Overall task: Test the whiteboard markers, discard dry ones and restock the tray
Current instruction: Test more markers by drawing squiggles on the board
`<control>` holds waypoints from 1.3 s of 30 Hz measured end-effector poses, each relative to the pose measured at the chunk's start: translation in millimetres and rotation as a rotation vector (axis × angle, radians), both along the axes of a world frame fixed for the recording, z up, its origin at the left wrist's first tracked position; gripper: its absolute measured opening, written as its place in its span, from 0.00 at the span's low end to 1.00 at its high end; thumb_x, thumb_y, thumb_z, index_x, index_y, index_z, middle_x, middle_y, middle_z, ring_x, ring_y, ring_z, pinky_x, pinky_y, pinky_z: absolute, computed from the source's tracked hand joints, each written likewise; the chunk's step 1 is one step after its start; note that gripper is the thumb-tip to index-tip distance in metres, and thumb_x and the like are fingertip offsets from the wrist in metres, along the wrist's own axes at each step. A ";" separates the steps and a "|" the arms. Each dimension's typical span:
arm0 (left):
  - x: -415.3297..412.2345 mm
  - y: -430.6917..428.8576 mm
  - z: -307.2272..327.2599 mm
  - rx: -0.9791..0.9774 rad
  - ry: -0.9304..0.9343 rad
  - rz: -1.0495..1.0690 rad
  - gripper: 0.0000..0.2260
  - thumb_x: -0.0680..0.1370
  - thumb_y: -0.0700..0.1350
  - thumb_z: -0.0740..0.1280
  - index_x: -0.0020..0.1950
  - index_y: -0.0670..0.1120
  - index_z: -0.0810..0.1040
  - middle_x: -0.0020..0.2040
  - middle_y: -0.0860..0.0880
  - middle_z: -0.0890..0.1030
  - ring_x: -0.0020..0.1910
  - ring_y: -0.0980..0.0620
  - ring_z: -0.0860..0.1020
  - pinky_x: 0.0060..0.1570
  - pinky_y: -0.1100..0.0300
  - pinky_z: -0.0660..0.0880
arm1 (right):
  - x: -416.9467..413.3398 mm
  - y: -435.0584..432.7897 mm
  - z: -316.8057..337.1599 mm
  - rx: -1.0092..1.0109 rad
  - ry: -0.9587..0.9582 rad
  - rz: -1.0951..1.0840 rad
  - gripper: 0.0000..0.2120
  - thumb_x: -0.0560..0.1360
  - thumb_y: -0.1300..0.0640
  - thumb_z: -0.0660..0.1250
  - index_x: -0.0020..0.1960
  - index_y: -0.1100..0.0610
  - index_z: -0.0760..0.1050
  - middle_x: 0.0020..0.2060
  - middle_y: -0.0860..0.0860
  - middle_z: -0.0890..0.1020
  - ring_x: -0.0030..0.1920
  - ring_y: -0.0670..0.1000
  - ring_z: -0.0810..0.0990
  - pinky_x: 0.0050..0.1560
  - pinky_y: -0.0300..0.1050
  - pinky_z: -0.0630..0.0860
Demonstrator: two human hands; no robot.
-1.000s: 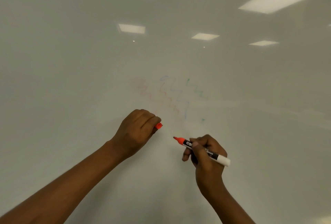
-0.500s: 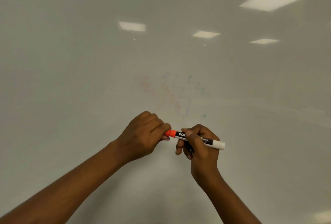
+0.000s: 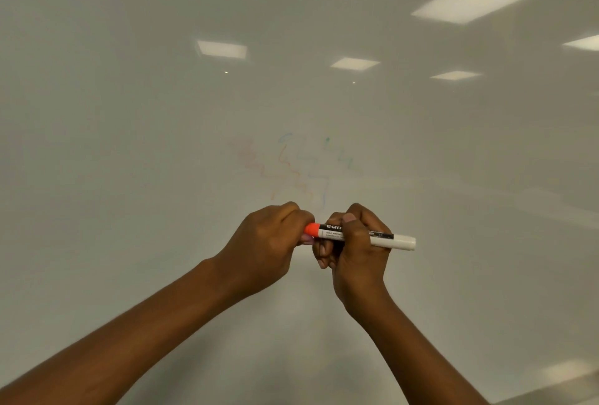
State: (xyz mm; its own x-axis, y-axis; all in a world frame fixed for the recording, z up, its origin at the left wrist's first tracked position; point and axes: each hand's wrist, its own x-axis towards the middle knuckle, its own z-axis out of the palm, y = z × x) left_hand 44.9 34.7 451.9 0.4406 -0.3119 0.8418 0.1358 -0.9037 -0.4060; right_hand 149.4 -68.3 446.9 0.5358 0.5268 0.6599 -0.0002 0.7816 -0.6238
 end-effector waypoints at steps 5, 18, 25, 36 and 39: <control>5.7 6.6 -8.1 -0.014 0.023 0.128 0.19 0.83 0.51 0.50 0.47 0.42 0.76 0.35 0.46 0.77 0.27 0.49 0.72 0.26 0.59 0.72 | 9.7 -5.1 -2.2 -0.197 0.012 -0.075 0.13 0.78 0.61 0.64 0.35 0.64 0.71 0.21 0.54 0.74 0.20 0.49 0.71 0.20 0.35 0.66; 52.2 1.1 -27.4 -0.030 -0.097 0.230 0.17 0.81 0.53 0.60 0.49 0.41 0.81 0.33 0.45 0.76 0.24 0.48 0.69 0.23 0.57 0.68 | 69.3 -43.0 -27.0 -0.277 -0.884 -1.177 0.32 0.65 0.54 0.77 0.66 0.51 0.70 0.66 0.56 0.69 0.68 0.56 0.62 0.59 0.40 0.67; 119.2 -26.2 -51.0 -0.028 -0.057 0.130 0.17 0.81 0.53 0.61 0.52 0.41 0.81 0.44 0.41 0.81 0.30 0.43 0.77 0.28 0.55 0.74 | 127.0 -73.9 -52.3 -0.345 -1.137 -1.509 0.10 0.71 0.56 0.73 0.53 0.52 0.82 0.50 0.53 0.83 0.61 0.62 0.71 0.52 0.54 0.64; 292.0 -100.5 -149.7 -0.208 0.219 0.013 0.15 0.77 0.49 0.67 0.53 0.37 0.80 0.56 0.35 0.78 0.57 0.35 0.77 0.54 0.45 0.75 | 269.7 -148.4 -149.8 -0.646 -0.998 -1.549 0.11 0.67 0.63 0.76 0.49 0.54 0.84 0.45 0.52 0.82 0.56 0.58 0.67 0.47 0.47 0.58; 347.5 -126.4 -201.2 -0.211 0.239 -0.050 0.11 0.80 0.45 0.64 0.54 0.37 0.79 0.53 0.37 0.79 0.54 0.38 0.77 0.56 0.46 0.74 | 318.9 -171.6 -198.3 -0.732 -0.974 -1.515 0.11 0.68 0.62 0.75 0.49 0.53 0.83 0.43 0.51 0.82 0.55 0.59 0.69 0.46 0.48 0.58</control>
State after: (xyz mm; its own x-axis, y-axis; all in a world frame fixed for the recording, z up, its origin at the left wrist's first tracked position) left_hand 392.4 -91.7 250.7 0.6223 -0.1677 0.7647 0.0122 -0.9746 -0.2236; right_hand 468.3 -239.9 248.5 0.3825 0.3205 0.8666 0.8094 -0.5686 -0.1469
